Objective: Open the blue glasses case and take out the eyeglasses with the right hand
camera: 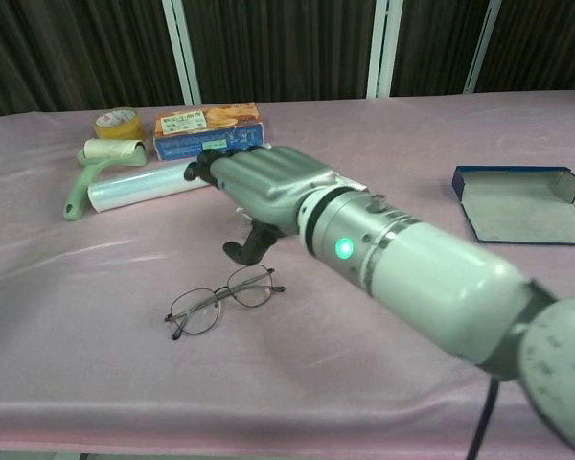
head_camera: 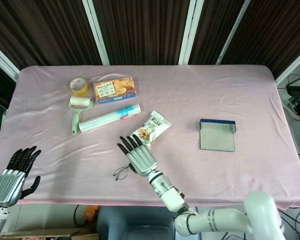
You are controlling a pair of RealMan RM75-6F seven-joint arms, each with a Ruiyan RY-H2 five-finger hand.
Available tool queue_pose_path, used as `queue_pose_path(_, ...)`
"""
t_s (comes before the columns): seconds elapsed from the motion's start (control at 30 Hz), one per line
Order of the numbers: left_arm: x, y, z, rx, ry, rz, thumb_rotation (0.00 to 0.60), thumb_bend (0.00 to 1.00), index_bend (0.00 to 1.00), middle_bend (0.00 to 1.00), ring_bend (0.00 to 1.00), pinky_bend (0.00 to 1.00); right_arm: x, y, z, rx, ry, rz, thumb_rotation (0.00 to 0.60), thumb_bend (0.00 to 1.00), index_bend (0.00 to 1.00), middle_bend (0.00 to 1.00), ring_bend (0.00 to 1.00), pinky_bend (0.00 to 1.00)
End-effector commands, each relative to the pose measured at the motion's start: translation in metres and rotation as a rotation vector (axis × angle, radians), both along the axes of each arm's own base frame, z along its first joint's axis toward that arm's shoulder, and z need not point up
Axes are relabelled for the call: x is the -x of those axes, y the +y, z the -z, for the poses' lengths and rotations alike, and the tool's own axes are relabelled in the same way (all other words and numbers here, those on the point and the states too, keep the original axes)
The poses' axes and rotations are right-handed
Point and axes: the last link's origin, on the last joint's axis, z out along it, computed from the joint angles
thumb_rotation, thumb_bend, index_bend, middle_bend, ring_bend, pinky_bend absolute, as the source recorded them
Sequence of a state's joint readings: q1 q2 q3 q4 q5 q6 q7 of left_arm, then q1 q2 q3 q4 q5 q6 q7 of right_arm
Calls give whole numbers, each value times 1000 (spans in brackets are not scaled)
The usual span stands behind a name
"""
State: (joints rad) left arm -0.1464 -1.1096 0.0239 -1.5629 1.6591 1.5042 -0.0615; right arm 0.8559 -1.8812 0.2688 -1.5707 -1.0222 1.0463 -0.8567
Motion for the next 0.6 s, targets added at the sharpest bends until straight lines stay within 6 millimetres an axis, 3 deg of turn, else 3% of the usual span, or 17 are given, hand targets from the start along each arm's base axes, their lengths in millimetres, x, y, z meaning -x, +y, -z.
queue_pose_path(0.03,1,-1,-2,-11,-2,-4,600,422,0,0,0,0,72,27,-97,131,131,11,600,499,185,12,0,0)
queue_pose_path(0.17,1,0,-4,-31,-4,-9,600,423,0,0,0,0,162,66,-167,257,341,170,600,497,138,0,0,0)
queue_pose_path(0.3,-2,1,1,-33,10,2,600,422,0,0,0,0,231,105,-204,335,278,357,600,478,93,0,0,0)
queue_pose_path(0.4,-5,3,7,-27,38,18,600,423,0,0,0,0,268,128,-223,425,139,428,600,478,88,0,0,0)
queue_pose_path(0.47,-7,3,12,-20,54,25,600,422,0,0,0,0,282,136,-230,480,65,449,600,478,94,0,0,0)
queue_pose_path(0.6,-9,4,18,-18,69,28,600,423,0,0,0,0,286,136,-240,511,36,407,600,478,76,0,0,0)
